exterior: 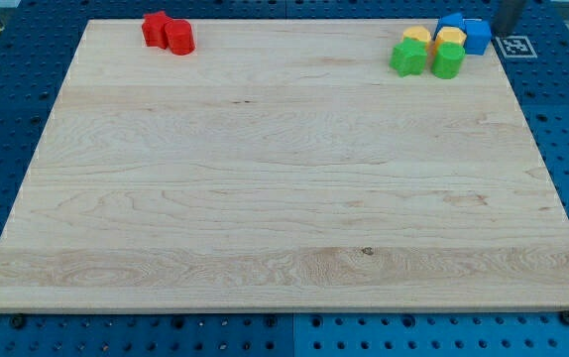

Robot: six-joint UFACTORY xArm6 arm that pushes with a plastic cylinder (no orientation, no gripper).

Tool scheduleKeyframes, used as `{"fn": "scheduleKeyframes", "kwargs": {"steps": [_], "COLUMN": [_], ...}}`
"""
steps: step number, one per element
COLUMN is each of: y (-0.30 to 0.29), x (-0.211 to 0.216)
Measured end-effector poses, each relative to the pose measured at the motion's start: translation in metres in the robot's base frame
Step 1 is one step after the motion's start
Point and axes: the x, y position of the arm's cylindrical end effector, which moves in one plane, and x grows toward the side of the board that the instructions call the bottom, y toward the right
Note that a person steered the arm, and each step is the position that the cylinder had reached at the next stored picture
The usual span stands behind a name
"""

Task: Separate the green circle from the group of blocks

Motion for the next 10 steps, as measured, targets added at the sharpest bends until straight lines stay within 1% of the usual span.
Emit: {"fn": "scheduleKeyframes", "kwargs": {"steps": [1, 2, 3, 4, 5, 6, 8, 10], "y": [0.0, -0.004, -0.006, -0.023, -0.035, -0.044, -0.055, -0.078], "x": [-0.001, 0.014, 0.039, 0.032, 0.009, 0.007, 0.021, 0.026]}}
